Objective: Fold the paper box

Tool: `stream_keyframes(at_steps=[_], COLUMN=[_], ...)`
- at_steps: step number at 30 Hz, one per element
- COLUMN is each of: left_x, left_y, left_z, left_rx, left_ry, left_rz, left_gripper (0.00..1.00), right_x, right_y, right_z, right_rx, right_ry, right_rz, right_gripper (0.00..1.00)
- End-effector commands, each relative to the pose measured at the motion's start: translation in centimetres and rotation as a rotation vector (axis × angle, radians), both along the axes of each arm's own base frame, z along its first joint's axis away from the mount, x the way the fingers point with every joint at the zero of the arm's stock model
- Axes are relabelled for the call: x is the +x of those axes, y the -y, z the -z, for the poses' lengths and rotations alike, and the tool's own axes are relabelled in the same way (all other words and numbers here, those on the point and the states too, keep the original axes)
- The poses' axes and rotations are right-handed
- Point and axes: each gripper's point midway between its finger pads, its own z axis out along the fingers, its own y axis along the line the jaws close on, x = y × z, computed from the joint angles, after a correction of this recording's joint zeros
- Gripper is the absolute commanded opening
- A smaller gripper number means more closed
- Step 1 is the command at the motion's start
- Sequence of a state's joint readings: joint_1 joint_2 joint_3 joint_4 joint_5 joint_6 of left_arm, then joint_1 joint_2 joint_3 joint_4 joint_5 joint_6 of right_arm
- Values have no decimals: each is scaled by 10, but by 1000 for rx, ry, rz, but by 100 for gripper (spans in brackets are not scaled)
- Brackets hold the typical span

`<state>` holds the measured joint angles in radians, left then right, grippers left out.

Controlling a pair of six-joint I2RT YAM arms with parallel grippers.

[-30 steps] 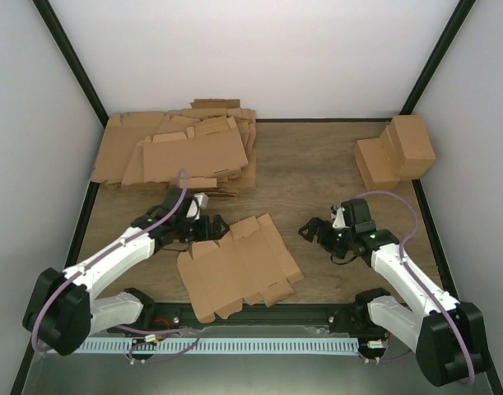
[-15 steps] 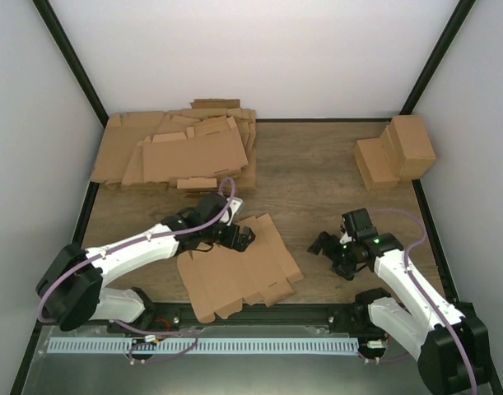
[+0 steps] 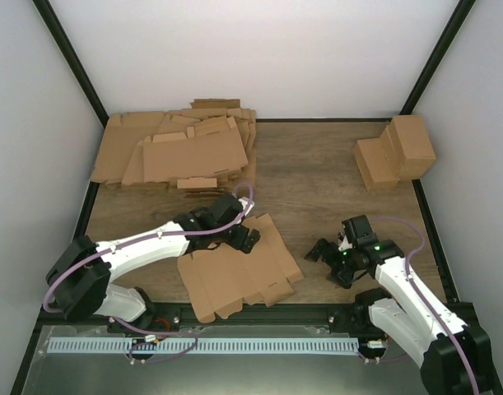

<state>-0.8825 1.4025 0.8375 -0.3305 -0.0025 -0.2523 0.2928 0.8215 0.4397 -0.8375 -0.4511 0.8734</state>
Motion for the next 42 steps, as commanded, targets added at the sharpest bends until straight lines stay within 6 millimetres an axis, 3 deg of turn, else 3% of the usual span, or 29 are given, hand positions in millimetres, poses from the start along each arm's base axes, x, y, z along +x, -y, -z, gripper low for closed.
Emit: stream_keyframes(at_steps=[1,8,19,24,33,38,42], left_x=[-2,-5,24,42,59,59,42], left_y=[5,-6,-6,-15,-36,-52,-71], left_z=[-4,18,9,1,-8,-20,-22], left_rx=[-23,99,27,-22,-49,-54,-40], left_ry=[10,-13,-31,-51,-80,-91,-161], left_rz=[26,59,-50,-93,-157,-209,-310], left_gripper=[100,100,100,100,100,100,100], right_x=[-12,-29,-28,-3,60,76,76], right_y=[-10,-24,-43,-53,-82,-95,-96], right_z=[-5,9,31,30,8,-4,-4], right_rx=[69,191,298,314,371,410,409], right_ry=[-24,-87,-137,-107,29,124,161], right_rz=[-22,-26,-74,-97,-232,-367,-434], right_gripper=[100,100,100,100,100,100,100])
